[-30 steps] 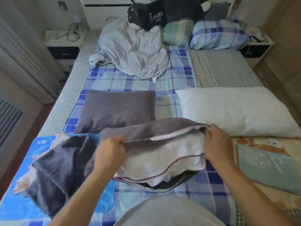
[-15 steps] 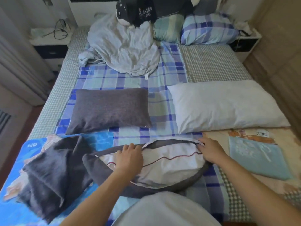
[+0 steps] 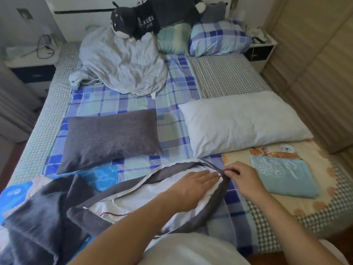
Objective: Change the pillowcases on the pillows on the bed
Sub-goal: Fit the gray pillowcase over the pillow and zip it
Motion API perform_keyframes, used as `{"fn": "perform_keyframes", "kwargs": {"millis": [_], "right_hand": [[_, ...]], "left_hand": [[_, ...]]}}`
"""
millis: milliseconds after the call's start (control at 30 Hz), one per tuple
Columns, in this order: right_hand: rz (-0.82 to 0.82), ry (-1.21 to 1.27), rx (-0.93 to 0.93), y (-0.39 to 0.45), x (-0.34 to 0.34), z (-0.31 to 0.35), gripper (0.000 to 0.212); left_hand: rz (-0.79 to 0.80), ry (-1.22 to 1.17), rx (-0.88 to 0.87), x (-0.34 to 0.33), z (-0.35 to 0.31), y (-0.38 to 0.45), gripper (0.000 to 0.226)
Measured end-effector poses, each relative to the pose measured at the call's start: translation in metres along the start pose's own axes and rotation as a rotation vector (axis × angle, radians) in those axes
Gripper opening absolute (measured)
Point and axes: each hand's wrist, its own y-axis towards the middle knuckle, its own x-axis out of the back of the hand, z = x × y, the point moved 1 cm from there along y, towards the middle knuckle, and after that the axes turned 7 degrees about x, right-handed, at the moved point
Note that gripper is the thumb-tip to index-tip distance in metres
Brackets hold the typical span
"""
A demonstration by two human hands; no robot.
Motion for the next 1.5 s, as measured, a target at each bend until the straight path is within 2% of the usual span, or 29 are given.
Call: {"fn": "perform_keyframes", "kwargs": {"millis": [67,133,233,267,333,400,500,567,600,667,733,800,867,900,967,1000,1033,1100,1133,1200,1267,1333,1400,1433,1500], "right_hand": [[-0.024,-0.024,0.056,-0.004,0.009,0.018,0.025],[-0.027,0.026,0.104,-0.016,0.014,0.039,0.032],[0.058,0.092,0.154,-0.028,0.005,0.066,0.020],[0.070,0.062,0.132,-0.024,0.001,0.066,0.018],[0.126,-0.079,0.014,-0.008,-0.002,0.052,0.020],[0.268,-0.254,-0.113,0.007,0.009,0.038,0.025],[0.377,-0.309,-0.159,0.016,0.023,0.029,0.014],[0.374,-0.394,-0.099,0.016,0.019,0.034,0.006],[0.407,-0.474,-0.075,0.017,0.014,0.037,0.010],[0.578,-0.671,-0.076,0.017,-0.004,0.041,0.024],[0.664,-0.783,-0.102,0.013,-0.026,0.040,0.026],[0.533,-0.744,-0.059,0.016,-0.041,0.046,0.025],[0.352,-0.561,0.158,0.019,-0.057,0.064,0.022],[0.363,-0.483,0.296,0.022,-0.065,0.077,0.026],[0.521,-0.418,0.474,0.028,-0.079,0.098,0.036],[0.575,-0.450,0.469,0.033,-0.083,0.102,0.041],[0.553,-0.509,0.446,0.041,-0.085,0.101,0.047],[0.390,-0.648,0.397,0.056,-0.084,0.095,0.062],[0.370,-0.686,0.346,0.060,-0.084,0.091,0.071],[0.495,-0.575,0.145,0.067,-0.088,0.082,0.087],[0.614,-0.440,-0.023,0.068,-0.093,0.074,0.090],[0.820,-0.499,0.041,0.065,-0.090,0.077,0.072],[1.202,-0.656,0.142,0.057,-0.085,0.089,0.047],[1.331,-0.756,0.187,0.051,-0.082,0.095,0.038],[1.383,-0.882,0.242,0.043,-0.077,0.109,0.027]], "left_hand": [[0.041,0.015,-0.012,-0.011,0.004,-0.004,0.068],[0.141,0.150,0.094,-0.016,0.017,-0.015,0.052],[0.332,0.302,0.250,-0.012,0.025,-0.014,0.040],[0.323,0.254,0.230,-0.008,0.016,-0.007,0.038],[0.177,0.005,0.124,0.001,-0.015,0.003,0.035],[0.046,-0.126,0.047,0.003,-0.041,0.000,0.040],[-0.017,-0.118,0.175,-0.003,-0.029,-0.039,0.042],[-0.115,-0.149,0.318,-0.002,-0.008,-0.073,0.037],[-0.150,-0.184,0.392,0.000,0.000,-0.091,0.034],[-0.069,-0.160,0.541,0.009,0.010,-0.126,0.037],[0.077,-0.064,0.671,0.012,0.018,-0.157,0.047],[0.190,-0.019,0.777,0.024,0.027,-0.172,0.054],[0.210,-0.057,0.767,0.036,0.023,-0.169,0.052],[0.198,-0.103,0.725,0.040,0.016,-0.164,0.045],[0.228,-0.149,0.596,0.050,-0.006,-0.152,0.022],[0.262,-0.159,0.527,0.056,-0.018,-0.149,0.014],[0.299,-0.170,0.495,0.058,-0.026,-0.151,0.011],[0.383,-0.102,0.545,0.056,-0.023,-0.167,0.016],[0.392,-0.006,0.558,0.054,-0.017,-0.179,0.018],[0.356,0.156,0.555,0.049,-0.002,-0.205,0.014],[0.317,0.084,0.582,0.045,0.006,-0.224,0.013],[0.193,0.059,0.512,0.043,0.004,-0.229,0.018],[-0.024,0.138,0.475,0.046,-0.004,-0.217,0.014],[-0.108,0.147,0.487,0.044,-0.004,-0.209,0.013],[-0.120,0.090,0.527,0.037,-0.005,-0.193,0.016]]}}
